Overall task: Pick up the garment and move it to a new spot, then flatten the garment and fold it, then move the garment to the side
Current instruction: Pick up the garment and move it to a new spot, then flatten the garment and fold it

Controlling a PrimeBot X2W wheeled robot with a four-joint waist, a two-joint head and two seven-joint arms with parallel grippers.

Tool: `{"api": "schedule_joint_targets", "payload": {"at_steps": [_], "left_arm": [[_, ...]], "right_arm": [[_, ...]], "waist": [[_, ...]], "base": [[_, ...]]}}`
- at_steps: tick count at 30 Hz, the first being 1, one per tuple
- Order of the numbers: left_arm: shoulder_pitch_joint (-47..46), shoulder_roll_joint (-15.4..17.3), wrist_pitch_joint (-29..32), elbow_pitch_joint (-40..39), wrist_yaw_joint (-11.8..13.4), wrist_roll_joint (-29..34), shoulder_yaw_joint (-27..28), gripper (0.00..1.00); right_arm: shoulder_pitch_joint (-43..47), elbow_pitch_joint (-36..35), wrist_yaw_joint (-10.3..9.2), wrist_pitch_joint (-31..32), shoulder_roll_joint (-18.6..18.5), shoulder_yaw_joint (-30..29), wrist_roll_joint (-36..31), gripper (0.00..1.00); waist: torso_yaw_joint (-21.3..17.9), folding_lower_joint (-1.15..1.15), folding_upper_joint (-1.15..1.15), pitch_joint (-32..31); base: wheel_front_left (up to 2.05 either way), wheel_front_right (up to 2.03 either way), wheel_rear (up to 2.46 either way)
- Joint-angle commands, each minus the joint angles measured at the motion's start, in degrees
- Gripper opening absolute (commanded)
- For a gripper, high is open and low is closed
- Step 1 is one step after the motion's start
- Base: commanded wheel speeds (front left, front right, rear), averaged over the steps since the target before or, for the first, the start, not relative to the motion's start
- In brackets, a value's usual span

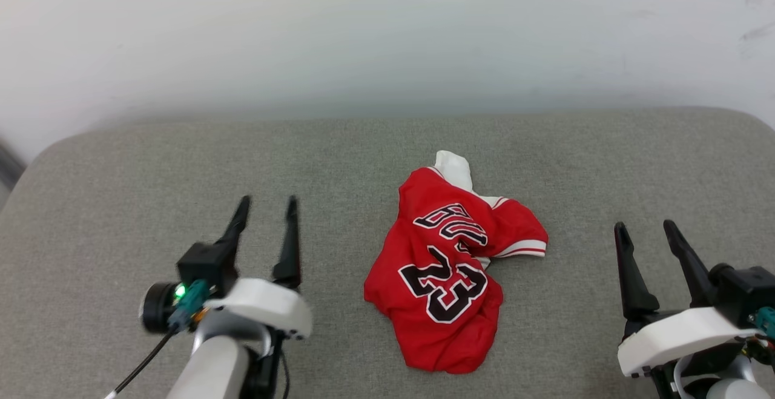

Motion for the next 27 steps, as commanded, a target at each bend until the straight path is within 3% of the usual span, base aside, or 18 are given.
{"api": "schedule_joint_targets", "payload": {"at_steps": [1,6,22,27], "left_arm": [[2.07,0.82,-0.28,-0.54,0.72,-0.46,1.01,1.00],[5.93,2.69,-0.44,-2.26,1.44,-0.65,1.97,1.00],[7.74,3.04,0.20,-4.77,2.25,-0.97,1.24,1.00],[7.45,3.37,0.40,-5.66,2.59,-1.03,1.25,1.00]], "right_arm": [[1.20,-0.24,-0.02,0.35,0.10,0.02,-0.19,1.00],[2.52,-0.62,-0.02,1.41,0.10,-0.12,-0.36,1.00],[2.68,-1.30,-0.02,2.87,0.10,0.15,-0.13,1.00],[1.01,1.24,-0.02,7.21,0.09,-1.24,6.33,1.00]], "waist": [[0.18,0.00,0.00,-0.77],[-0.22,0.00,0.00,-1.67],[-1.09,0.00,0.00,-1.70],[-0.79,0.00,0.00,-0.82]], "base": [[0.00,0.00,0.00],[0.00,0.00,0.00],[0.00,0.00,0.00],[0.00,0.00,0.00]]}}
